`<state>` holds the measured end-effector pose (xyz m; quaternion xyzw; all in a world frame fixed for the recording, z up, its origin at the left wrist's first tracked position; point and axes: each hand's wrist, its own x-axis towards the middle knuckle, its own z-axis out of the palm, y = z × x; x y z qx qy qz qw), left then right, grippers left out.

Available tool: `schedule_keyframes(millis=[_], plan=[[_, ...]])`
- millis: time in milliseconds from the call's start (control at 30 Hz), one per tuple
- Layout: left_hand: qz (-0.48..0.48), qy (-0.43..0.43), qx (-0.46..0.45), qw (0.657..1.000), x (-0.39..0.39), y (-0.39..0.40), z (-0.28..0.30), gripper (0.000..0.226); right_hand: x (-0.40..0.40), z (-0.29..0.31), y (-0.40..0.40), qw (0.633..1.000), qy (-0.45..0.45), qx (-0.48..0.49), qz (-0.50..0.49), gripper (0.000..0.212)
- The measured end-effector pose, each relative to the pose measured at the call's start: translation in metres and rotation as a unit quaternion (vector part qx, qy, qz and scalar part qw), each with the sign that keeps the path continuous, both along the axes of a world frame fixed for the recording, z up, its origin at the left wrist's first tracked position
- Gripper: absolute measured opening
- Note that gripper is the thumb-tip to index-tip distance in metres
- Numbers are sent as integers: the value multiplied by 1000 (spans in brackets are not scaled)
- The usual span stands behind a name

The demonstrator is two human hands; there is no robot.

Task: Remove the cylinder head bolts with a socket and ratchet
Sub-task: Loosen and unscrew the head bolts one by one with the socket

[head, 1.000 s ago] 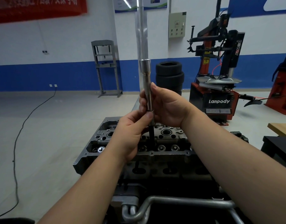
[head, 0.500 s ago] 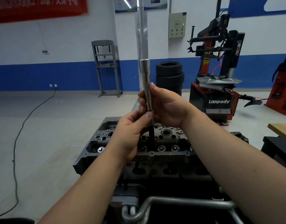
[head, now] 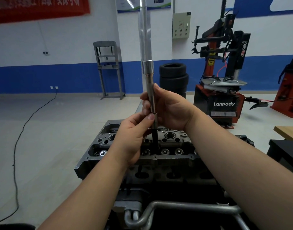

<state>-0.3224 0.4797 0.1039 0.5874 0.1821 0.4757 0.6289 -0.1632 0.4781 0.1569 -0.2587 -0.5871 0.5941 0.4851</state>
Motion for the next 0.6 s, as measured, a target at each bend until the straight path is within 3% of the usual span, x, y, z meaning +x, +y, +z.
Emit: schedule_keyframes(millis=[167, 300, 367, 600], plan=[[42, -1, -2, 999, 3, 1, -1, 20, -4, 0, -1, 999, 2, 31, 10, 46], [-7, -12, -13, 1000, -1, -1, 2, 11, -4, 0, -1, 1000, -1, 23, 0, 32], [-17, -8, -22, 1000, -3, 0, 2, 17, -3, 0, -1, 1000, -8, 10, -1, 32], [31, -12, 1, 999, 1, 0, -1, 19, -3, 0, -2, 999, 17, 20, 18, 35]])
